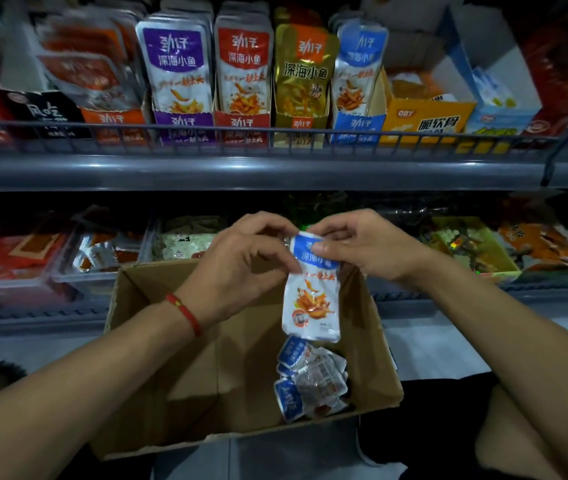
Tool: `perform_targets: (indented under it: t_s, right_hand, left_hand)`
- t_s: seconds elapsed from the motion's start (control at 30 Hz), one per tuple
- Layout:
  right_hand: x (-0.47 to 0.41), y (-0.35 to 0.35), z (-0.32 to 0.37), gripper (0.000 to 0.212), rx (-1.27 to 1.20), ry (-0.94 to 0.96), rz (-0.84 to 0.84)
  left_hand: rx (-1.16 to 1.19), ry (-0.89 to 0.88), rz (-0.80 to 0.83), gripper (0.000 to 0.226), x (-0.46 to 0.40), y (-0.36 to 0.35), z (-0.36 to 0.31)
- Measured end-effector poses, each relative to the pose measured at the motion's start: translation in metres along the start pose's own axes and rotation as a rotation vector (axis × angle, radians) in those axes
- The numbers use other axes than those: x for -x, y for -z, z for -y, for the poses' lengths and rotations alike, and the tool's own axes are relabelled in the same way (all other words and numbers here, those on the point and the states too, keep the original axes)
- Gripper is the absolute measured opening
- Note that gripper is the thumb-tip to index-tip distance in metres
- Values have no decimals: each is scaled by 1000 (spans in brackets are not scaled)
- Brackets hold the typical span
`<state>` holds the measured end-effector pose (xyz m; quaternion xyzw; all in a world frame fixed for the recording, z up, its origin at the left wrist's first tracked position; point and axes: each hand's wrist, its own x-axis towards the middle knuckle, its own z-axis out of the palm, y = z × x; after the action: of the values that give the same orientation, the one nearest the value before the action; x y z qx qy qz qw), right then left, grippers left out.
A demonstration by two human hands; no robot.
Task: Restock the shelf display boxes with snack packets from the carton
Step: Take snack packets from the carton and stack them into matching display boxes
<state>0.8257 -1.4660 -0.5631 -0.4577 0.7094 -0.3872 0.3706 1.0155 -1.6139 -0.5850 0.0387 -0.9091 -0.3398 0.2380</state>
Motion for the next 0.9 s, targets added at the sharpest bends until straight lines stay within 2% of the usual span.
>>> perform_targets:
  t_s: [0.03,0.1,0.17,0.2,0.3,0.47,0.63,0.8,0.9]
  right_hand:
    - [1,2,2,21,-15,18,-58]
    - [1,6,4,16,-44,38,-164]
    - [2,6,5,14,-76,43,-235]
    - [3,7,5,14,-83,40,-261]
    - [7,10,9,12,-93,17,-315]
    - [11,16,9,15,-32,-45,-349]
    - [14,20,7,16,-32,-61,-351]
    - [19,38,11,10,-2,40,-454]
    - [25,68,26,4,193,159,-602]
  left_hand:
    - [79,67,-54,14,1,-2,-1]
    - [366,326,-148,20,2,-8,-5]
    - [691,600,-96,24,1,-13,-11]
    - [761,669,-25,32,3,-14,-12]
    - [709,622,109,45,7,-15,-12]
    - [657,605,74,40,6,-16,-8]
    - [724,623,100,31,6,-16,-9]
    - [775,683,53,24,1,-14,-11]
    - [728,732,-21,19,-5,-11,-9]
